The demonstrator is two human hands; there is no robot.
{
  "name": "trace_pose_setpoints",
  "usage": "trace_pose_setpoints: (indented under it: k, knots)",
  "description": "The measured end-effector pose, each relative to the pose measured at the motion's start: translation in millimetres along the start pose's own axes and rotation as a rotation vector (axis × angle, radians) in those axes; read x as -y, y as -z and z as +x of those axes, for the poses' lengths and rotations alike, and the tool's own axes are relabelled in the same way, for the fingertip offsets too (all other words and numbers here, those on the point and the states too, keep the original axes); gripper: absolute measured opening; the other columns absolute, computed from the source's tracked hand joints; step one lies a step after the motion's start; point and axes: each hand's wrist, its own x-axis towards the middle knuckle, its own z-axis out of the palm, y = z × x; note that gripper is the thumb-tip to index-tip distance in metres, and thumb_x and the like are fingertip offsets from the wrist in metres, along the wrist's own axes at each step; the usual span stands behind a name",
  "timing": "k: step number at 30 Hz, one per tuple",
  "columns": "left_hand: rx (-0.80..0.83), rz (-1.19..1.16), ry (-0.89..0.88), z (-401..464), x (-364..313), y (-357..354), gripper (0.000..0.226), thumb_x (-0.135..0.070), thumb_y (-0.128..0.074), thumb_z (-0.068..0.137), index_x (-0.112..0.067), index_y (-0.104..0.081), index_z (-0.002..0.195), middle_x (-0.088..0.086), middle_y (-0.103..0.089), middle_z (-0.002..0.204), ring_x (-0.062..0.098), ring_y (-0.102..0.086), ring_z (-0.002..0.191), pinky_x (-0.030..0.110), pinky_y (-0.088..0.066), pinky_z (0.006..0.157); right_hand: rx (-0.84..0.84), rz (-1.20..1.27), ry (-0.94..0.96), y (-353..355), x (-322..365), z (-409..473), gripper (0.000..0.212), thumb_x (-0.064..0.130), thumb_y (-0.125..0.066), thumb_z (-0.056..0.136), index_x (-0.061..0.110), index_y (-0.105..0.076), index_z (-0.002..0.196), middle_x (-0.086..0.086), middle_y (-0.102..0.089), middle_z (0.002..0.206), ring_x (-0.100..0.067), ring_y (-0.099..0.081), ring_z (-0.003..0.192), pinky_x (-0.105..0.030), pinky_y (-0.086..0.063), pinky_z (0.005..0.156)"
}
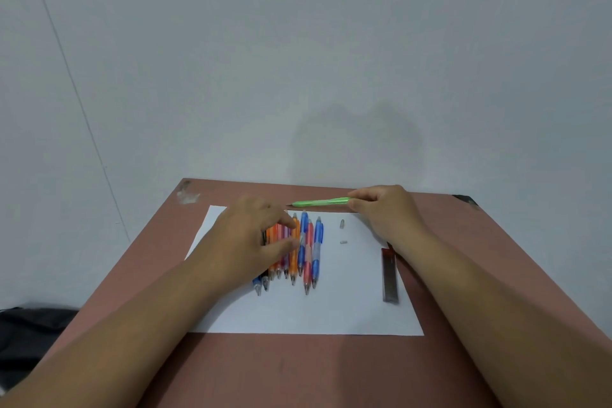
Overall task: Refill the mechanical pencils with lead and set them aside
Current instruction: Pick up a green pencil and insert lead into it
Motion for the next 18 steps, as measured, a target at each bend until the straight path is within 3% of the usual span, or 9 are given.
trace_pose_setpoints:
  k: [4, 8, 18]
  knots:
    - [0.005, -0.018, -0.025, 0.1, 2.0, -0.9, 0.024, -0.048, -0.068, 0.090, -0.034, -0.073, 0.108, -0.021, -0.064, 0.114, 0.000, -0.045, 0.113, 0.012, -0.034, 0.090, 0.091, -0.081, 0.009, -5.5, -1.1, 7.1, 0.015, 0.027, -0.073, 0.093, 0.027, -0.079, 0.107, 0.015, -0.072, 0.098, -0.004, -0.065, 0.089, -0.017, -0.050, 0.068]
    - [0.010, -0.010, -0.036, 0.3, 3.2, -2.0, 0.023, -0.048, -0.068, 0.090, -0.033, -0.074, 0.107, -0.022, -0.065, 0.113, 0.001, -0.047, 0.113, 0.024, -0.042, 0.096, 0.179, -0.189, 0.024, -7.9, -4.3, 9.6, 0.017, 0.029, -0.070, 0.095, 0.026, -0.078, 0.110, 0.012, -0.071, 0.101, -0.004, -0.065, 0.087, -0.016, -0.047, 0.061]
    - [0.029, 0.003, -0.024, 0.9, 3.6, -1.9, 0.033, -0.059, -0.062, 0.086, -0.036, -0.071, 0.108, -0.021, -0.064, 0.115, 0.002, -0.048, 0.114, 0.027, -0.046, 0.095, 0.248, -0.156, 0.019, -1.9, -3.8, 9.5, 0.010, 0.027, -0.077, 0.090, 0.029, -0.081, 0.098, 0.015, -0.074, 0.095, -0.007, -0.068, 0.087, -0.017, -0.049, 0.063]
